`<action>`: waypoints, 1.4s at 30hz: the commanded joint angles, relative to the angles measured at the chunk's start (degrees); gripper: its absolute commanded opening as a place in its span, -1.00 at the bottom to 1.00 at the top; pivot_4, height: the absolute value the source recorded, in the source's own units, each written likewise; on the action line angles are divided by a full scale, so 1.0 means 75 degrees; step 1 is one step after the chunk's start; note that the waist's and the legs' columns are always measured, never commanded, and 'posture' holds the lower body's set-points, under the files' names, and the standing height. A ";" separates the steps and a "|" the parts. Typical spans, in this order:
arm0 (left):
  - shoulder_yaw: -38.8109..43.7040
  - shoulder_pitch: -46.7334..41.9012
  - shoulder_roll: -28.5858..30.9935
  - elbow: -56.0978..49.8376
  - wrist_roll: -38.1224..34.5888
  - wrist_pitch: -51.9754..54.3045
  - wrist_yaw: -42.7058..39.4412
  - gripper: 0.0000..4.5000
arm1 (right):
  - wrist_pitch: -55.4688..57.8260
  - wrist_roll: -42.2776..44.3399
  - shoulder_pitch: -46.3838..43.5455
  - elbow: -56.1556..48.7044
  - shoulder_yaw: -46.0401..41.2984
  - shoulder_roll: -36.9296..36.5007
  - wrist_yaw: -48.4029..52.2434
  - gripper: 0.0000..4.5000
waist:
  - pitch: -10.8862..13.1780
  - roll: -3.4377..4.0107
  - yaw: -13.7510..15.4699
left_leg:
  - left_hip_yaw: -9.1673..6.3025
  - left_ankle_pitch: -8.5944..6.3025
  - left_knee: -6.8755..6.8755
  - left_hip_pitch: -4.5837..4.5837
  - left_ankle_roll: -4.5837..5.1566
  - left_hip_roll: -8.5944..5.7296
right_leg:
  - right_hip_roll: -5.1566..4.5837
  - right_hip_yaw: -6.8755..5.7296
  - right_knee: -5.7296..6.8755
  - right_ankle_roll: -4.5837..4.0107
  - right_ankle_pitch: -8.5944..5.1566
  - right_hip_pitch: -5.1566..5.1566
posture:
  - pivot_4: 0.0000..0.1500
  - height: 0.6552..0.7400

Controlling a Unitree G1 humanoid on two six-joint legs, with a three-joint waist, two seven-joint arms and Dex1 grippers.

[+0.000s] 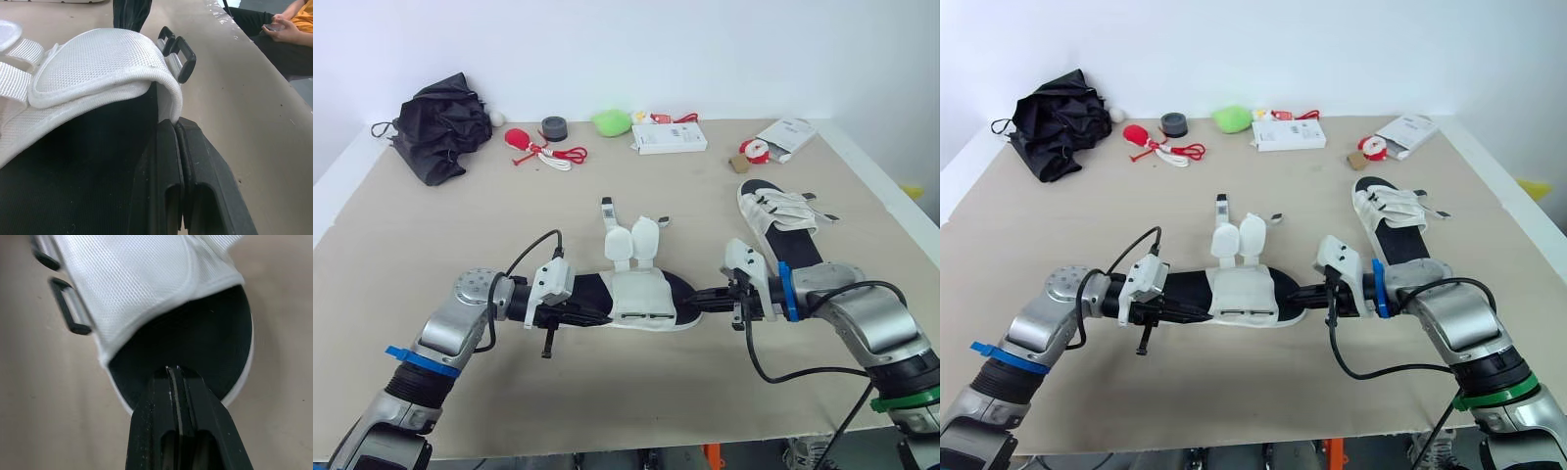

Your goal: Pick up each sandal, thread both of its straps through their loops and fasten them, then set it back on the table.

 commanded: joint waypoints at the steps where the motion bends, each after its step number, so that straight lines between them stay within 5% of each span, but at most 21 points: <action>1: 0.0147 -0.0144 0.0107 0.0107 0.0101 -0.0219 -0.0022 -1.00 | -0.0203 -0.0294 -0.0375 0.0066 0.0279 0.0251 0.0136 -0.99 | 0.0000 0.0000 -0.0005 | 0.0002 0.0000 0.0000 0.0000 0.0000 0.0001 | 0.0001 0.0002 0.0000 0.0000 0.0001 -0.0001 | 1.00 1.00; 22: 0.0148 0.0001 0.0061 -0.0038 0.0073 -0.0207 0.0275 -1.00 | -0.0087 -0.2120 -0.0982 0.0866 0.1967 0.0552 0.0622 -0.99 | -0.0076 -0.0030 -0.0002 | 0.0002 0.0013 0.0006 0.0095 -0.0002 0.0014 | -0.0010 -0.0006 0.0019 -0.0036 -0.0018 0.0069 | 1.00 1.00; 30: 0.0915 -0.0238 0.1277 0.0130 -0.1015 0.1753 -0.0283 -1.00 | -0.0304 -0.2211 -0.0964 0.0904 0.1893 0.0722 0.0707 -0.99 | -0.0094 -0.0051 -0.0045 | 0.0009 0.0006 -0.0002 0.0094 -0.0014 0.0054 | 0.0004 -0.0005 0.0034 -0.0045 -0.0020 0.0053 | 1.00 1.00; 33: 0.1181 -0.0559 0.1508 0.0642 -0.1261 0.2168 -0.0305 -0.62 | -0.0557 -0.2239 -0.0930 0.0905 0.1809 0.0796 0.0700 -1.00 | -0.0094 -0.0050 -0.0027 | 0.0007 0.0008 -0.0014 0.0095 -0.0020 0.0078 | 0.0062 -0.0006 0.0068 -0.0082 -0.0043 0.0030 | 1.00 1.00; 34: 0.1291 -0.0695 0.1427 0.0825 -0.1350 0.2268 -0.0192 -0.30 | -0.0696 -0.2247 -0.0918 0.0919 0.1749 0.0847 0.0648 -1.00 | -0.0095 -0.0049 -0.0014 | 0.0006 0.0010 -0.0019 0.0097 -0.0023 0.0087 | 0.0074 -0.0008 0.0069 -0.0089 -0.0047 0.0031 | 1.00 1.00; 35: 0.1462 -0.0861 0.1277 0.1009 -0.1500 0.2473 -0.0010 -0.26 | -0.0687 -0.2223 -0.0914 0.0903 0.1712 0.0877 0.0640 -1.00 | -0.0098 -0.0048 0.0025 | 0.0003 0.0011 -0.0022 0.0099 -0.0026 0.0094 | 0.0083 -0.0011 0.0069 -0.0094 -0.0050 0.0031 | 1.00 1.00; 42: 0.2672 -0.1604 0.0407 0.1799 -0.2840 0.4397 0.1013 0.97 | -0.0848 -0.2193 -0.0746 0.0704 0.1593 0.0888 0.0705 -1.00 | -0.0100 -0.0060 0.0001 | 0.0001 0.0042 -0.0019 0.0099 -0.0077 0.0095 | 0.0078 -0.0010 0.0068 -0.0066 -0.0033 0.0039 | 1.00 1.00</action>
